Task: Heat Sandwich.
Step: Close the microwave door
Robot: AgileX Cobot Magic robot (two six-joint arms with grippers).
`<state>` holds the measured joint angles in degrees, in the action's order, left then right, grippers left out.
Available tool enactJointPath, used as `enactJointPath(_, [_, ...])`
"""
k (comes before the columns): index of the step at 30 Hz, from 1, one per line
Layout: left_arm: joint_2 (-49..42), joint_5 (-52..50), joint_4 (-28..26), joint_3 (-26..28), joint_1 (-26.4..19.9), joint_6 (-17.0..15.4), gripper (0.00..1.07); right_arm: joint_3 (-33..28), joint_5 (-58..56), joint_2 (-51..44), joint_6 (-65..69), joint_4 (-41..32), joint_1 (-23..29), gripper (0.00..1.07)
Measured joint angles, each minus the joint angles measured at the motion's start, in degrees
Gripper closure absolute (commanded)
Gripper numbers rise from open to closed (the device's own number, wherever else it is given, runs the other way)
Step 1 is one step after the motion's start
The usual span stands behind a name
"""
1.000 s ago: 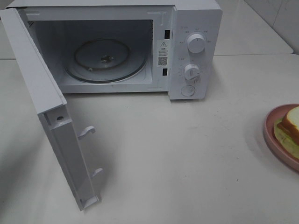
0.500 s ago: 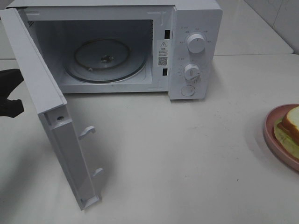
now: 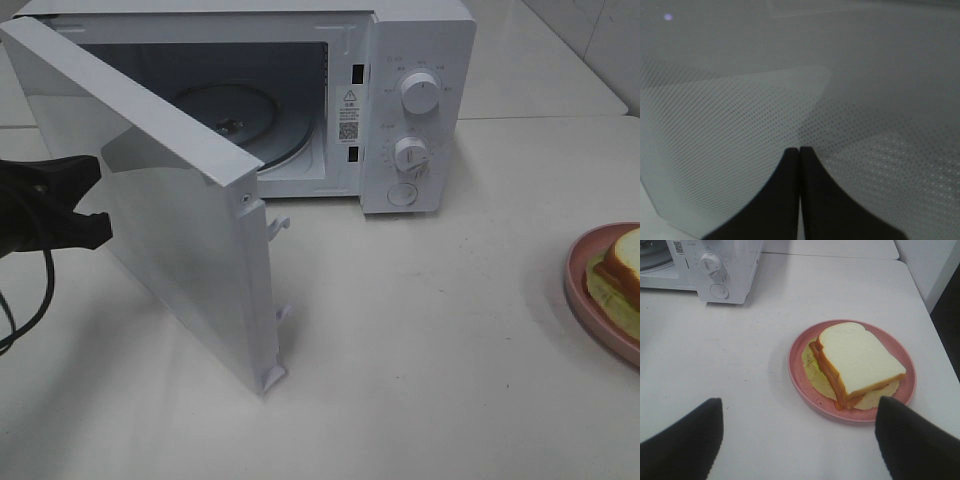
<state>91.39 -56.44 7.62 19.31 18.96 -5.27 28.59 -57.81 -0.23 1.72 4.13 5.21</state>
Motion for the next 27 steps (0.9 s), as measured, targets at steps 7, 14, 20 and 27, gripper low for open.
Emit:
enactJointPath(7, [3.72,1.26,-8.19,5.39,6.93,3.95,1.07,0.00,0.00,0.00,0.00,0.00,0.00,0.31])
enactJointPath(14, [6.99,3.50,-14.27,10.03,10.94,7.28,1.07,0.00,0.00,0.00,0.00,0.00,0.00,0.31])
enactJointPath(20, [8.82,6.47,-21.77,15.13,14.50,11.23,1.07,0.00,0.00,0.00,0.00,0.00,0.00,0.31])
enactJointPath(27, [11.75,10.43,-28.36,22.12,17.42,16.04,1.07,0.00,0.00,0.00,0.00,0.00,0.00,0.32])
